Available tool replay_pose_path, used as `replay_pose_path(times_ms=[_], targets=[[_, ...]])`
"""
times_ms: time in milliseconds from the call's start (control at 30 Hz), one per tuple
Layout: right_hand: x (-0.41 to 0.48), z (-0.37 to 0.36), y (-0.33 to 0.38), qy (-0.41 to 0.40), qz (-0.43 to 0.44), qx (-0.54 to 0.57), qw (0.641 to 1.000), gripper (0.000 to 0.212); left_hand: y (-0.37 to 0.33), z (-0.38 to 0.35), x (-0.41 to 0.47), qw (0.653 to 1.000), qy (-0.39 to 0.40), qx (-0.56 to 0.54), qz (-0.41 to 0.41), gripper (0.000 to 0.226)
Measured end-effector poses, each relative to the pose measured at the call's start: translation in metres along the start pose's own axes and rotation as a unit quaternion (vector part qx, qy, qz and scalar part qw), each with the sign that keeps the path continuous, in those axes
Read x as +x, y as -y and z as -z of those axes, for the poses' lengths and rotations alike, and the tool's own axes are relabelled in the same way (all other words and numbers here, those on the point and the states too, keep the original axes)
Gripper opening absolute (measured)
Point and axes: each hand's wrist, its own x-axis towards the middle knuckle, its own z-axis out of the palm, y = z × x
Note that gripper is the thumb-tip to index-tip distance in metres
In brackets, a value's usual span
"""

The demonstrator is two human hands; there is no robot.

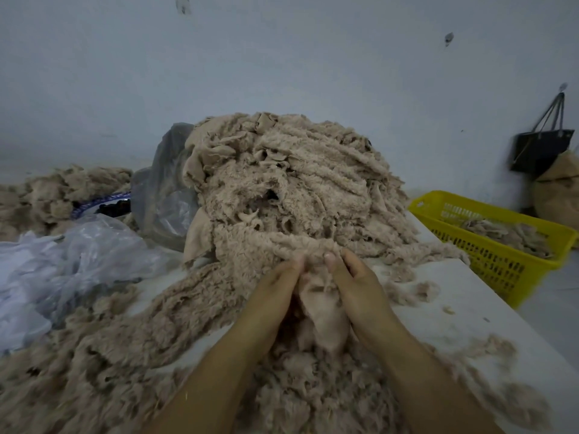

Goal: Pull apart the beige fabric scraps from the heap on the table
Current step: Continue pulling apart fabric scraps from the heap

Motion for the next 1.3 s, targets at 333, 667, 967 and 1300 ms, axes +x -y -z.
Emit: replay_pose_path(times_ms=[333, 667, 967, 1300], targets=[[0.004, 0.011, 0.008, -0.031, -0.031, 0.149, 0.988, 0.018, -0.014, 0.049, 0.011, 0.847, -0.061, -0.528, -0.016, 0.018], [0.004, 0.009, 0.01, -0.11, -0.147, 0.282, 0.942, 0.036, -0.01, 0.046, 0.018, 0.827, -0.129, -0.547, -0.029, 0.028], [0.012, 0.035, 0.008, -0.189, -0.123, 0.3, 0.927, 0.033, -0.008, 0.055, 0.021, 0.862, -0.169, -0.476, -0.028, 0.061], [0.011, 0.031, 0.0, -0.137, -0.159, 0.285, 0.935, 0.041, 0.001, 0.023, 0.013, 0.962, -0.227, 0.151, -0.006, 0.029]])
